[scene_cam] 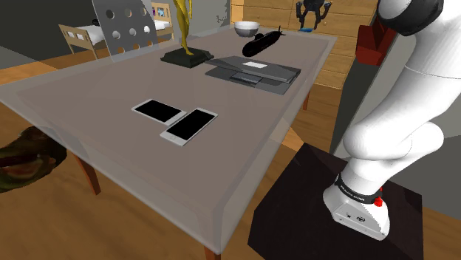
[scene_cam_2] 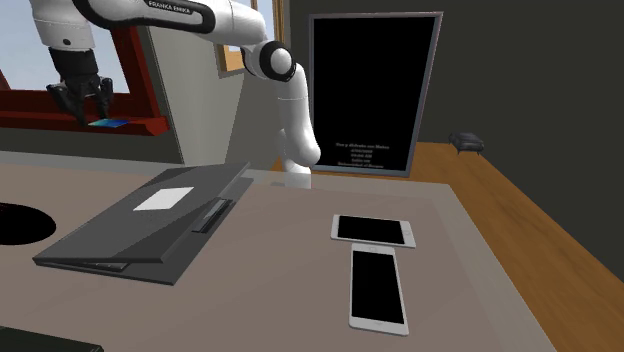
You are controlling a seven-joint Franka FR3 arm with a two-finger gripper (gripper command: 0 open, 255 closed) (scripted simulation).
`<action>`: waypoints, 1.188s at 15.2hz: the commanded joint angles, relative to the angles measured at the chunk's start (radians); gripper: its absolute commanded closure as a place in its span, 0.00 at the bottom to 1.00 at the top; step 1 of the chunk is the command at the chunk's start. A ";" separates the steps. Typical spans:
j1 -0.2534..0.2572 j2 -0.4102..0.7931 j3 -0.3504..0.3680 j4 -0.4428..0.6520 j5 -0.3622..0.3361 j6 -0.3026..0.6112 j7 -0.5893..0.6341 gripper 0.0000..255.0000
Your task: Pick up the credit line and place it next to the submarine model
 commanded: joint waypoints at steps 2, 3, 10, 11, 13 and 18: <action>-0.002 -0.014 -0.002 -0.059 0.002 0.046 0.001 1.00; -0.003 -0.020 -0.002 -0.080 0.002 0.061 0.002 1.00; -0.005 -0.050 -0.004 -0.214 0.004 0.164 0.011 1.00; -0.005 -0.053 -0.004 -0.231 0.005 0.178 0.012 1.00; -0.006 -0.058 -0.005 -0.265 0.005 0.207 0.015 1.00; -0.007 -0.067 -0.006 -0.343 0.004 0.276 0.022 1.00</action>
